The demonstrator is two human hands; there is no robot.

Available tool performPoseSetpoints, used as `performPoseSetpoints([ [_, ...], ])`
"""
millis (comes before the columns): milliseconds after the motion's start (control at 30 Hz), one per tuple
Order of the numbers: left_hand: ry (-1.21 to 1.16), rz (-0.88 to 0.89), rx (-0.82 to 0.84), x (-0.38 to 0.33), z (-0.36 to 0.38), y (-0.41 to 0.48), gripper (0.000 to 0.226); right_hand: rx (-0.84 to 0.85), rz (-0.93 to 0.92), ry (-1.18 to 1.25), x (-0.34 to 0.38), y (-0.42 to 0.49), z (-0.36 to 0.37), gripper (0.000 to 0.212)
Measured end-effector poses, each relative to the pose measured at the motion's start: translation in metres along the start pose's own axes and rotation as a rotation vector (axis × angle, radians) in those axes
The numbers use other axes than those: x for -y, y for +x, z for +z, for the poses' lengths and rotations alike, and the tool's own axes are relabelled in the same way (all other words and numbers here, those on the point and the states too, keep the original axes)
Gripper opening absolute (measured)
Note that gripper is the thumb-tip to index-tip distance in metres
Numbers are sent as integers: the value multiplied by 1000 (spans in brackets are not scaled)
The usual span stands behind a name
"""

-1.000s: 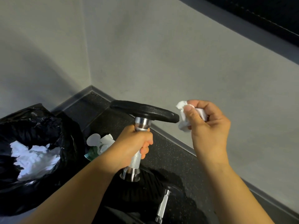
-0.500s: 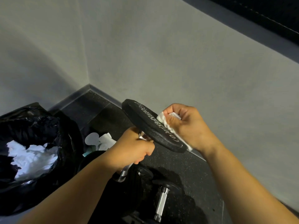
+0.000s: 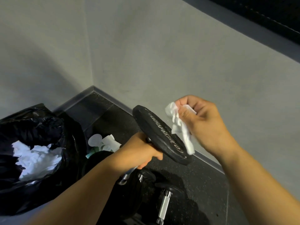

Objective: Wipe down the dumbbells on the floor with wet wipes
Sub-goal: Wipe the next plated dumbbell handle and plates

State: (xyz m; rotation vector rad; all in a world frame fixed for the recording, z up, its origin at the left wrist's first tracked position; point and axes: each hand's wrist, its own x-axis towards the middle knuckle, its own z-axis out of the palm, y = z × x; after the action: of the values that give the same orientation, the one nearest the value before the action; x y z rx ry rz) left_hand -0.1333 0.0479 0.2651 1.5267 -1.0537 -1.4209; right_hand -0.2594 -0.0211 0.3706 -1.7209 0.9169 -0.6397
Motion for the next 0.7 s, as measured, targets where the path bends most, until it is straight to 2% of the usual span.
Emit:
performPoseSetpoints([
  [67,25,34,7,2,1,1,20,143,-99,-4,12,-9,18,13],
  [167,113,58,19,7,6,1,12,229,-167,-218,8,-3,33,14],
  [267,166,25,26,10,8,2,10,150,-156,-301,1,19,37,15],
  [400,192,58,-21,1,12,-4,34,-14,-89,-468,-20,52,38,18],
  [467,185,73,-70,-3,13,-6,27,-52,-23,-518,-31,63,35,19],
  [567,219,95,-140,-7,13,-7,2,-67,83,-640,-45,71,25,19],
  [700,176,88,-186,-8,9,-6,22,-55,222,-605,-59,66,11,21],
])
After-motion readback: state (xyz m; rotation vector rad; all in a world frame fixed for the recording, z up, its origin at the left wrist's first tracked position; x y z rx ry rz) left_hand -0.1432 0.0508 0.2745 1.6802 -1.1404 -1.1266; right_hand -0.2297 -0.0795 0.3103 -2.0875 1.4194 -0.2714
